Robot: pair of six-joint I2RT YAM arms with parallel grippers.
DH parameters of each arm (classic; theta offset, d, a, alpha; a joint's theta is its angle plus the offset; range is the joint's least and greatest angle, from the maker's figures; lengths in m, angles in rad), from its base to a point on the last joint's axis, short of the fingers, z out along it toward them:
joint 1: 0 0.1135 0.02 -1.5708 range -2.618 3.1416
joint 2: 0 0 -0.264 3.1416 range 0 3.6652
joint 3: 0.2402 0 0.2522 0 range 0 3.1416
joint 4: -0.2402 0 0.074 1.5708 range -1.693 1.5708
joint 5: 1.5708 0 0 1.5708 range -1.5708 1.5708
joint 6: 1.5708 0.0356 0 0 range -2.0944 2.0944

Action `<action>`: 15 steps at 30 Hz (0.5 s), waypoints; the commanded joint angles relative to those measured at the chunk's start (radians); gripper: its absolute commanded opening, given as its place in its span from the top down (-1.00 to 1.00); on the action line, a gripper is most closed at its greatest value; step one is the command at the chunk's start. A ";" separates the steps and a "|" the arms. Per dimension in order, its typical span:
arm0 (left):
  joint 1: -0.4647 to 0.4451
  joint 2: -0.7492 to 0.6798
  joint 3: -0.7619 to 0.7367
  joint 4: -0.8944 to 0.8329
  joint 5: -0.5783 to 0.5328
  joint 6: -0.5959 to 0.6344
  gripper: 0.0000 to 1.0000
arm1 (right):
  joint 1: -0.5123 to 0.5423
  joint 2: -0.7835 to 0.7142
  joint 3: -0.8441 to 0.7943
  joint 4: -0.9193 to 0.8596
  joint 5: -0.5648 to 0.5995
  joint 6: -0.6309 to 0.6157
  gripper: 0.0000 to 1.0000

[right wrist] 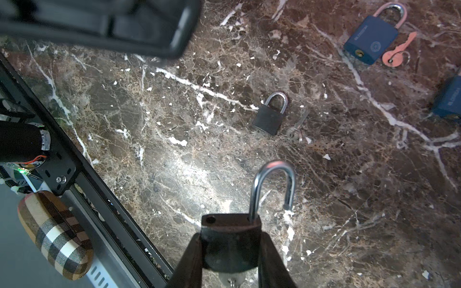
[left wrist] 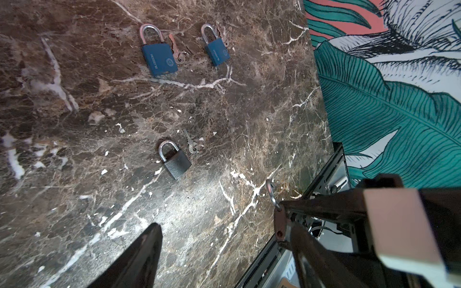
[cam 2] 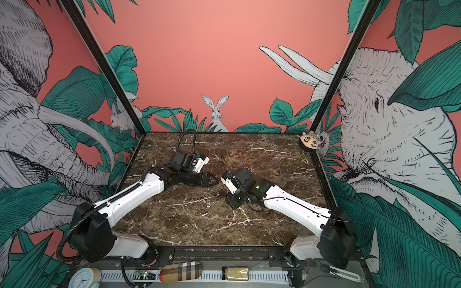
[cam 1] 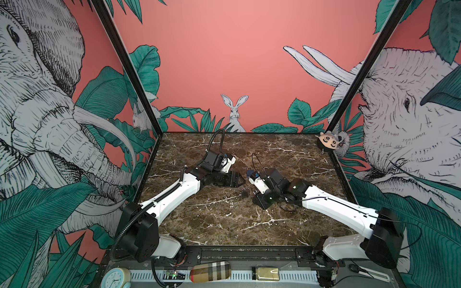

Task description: Lock with the key

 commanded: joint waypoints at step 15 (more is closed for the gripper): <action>-0.019 0.047 0.022 0.071 0.051 -0.036 -0.56 | 0.084 -0.008 0.091 0.066 -0.025 0.011 0.84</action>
